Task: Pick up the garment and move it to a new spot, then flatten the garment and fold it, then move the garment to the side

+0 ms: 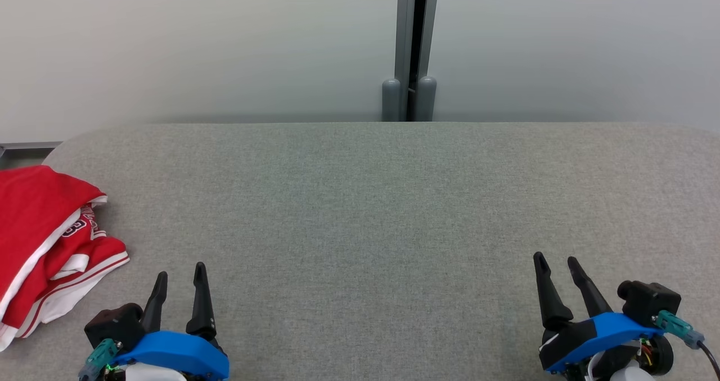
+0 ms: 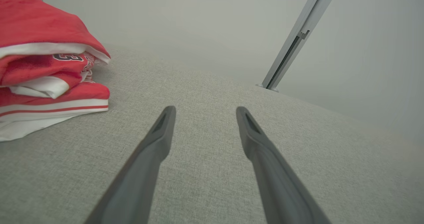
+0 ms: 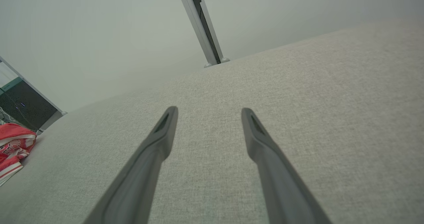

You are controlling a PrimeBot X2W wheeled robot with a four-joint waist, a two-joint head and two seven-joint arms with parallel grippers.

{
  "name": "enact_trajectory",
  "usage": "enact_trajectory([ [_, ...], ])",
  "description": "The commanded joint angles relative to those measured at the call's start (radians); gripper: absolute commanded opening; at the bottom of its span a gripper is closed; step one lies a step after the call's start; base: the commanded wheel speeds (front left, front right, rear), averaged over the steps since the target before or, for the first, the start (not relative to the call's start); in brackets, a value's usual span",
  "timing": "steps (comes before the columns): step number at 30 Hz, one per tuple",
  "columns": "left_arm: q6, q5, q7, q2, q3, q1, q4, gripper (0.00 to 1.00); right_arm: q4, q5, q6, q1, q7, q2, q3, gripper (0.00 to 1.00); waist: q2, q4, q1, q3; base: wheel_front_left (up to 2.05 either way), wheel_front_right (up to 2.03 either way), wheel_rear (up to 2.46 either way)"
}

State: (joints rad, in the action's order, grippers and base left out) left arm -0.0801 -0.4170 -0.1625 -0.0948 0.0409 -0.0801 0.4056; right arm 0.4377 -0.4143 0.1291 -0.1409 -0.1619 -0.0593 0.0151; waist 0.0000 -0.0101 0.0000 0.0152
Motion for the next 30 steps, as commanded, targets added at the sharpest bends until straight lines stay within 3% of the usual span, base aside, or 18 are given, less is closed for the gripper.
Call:
enact_trajectory([
  [1,0.005,0.026,-0.012,-0.009,0.001,-0.011,-0.006,1.0,-0.005,0.027,0.002,-0.029,-0.011,0.001,0.001,1.0,0.0,0.0,0.0,0.002,0.0,0.0,0.0],
  [30,0.024,0.245,-0.073,0.001,-0.016,0.018,0.01,1.0,0.008,0.257,0.002,-0.009,-0.074,0.009,-0.024,1.0,0.0,-0.007,0.0,0.005,0.0,0.0,0.0],
])
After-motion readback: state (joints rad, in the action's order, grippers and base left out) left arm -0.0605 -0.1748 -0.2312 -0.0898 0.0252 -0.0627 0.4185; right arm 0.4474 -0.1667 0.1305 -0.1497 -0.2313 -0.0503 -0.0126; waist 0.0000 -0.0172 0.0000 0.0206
